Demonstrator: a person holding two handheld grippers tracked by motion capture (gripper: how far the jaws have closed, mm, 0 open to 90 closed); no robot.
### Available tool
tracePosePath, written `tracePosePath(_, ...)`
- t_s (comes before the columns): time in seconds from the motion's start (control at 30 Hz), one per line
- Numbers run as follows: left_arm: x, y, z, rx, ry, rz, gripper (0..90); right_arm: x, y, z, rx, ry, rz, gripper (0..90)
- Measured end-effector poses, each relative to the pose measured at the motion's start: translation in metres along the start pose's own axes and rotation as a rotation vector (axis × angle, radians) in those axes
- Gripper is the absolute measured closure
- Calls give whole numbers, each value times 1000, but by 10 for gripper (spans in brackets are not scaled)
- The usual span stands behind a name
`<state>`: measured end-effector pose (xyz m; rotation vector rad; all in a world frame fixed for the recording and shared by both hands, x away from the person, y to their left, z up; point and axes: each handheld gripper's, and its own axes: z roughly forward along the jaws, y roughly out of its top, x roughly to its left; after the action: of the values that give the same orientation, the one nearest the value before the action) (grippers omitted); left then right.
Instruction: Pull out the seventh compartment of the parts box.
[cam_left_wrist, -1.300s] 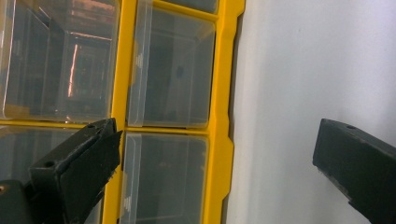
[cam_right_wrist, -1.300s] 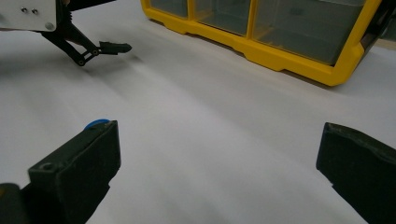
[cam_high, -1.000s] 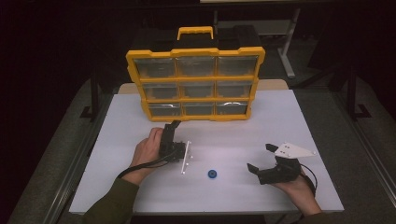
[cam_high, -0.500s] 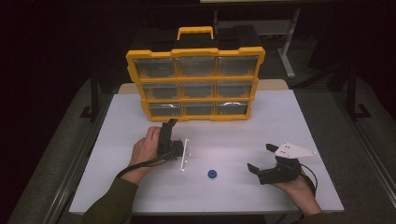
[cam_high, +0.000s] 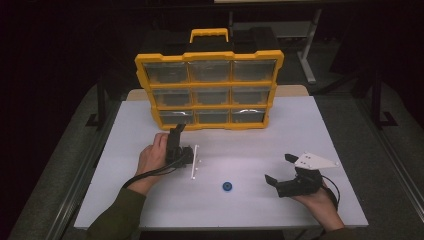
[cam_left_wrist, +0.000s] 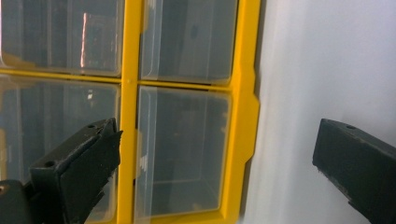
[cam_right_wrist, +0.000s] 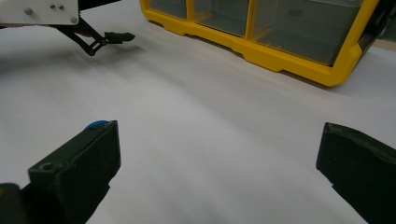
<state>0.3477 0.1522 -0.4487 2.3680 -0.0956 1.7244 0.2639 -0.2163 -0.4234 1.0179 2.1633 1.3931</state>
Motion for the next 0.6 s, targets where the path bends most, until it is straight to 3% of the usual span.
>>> tracePosePath(0.6,9,-9,13,70,44,8,4,0,0,-1,-3,0,1,0)
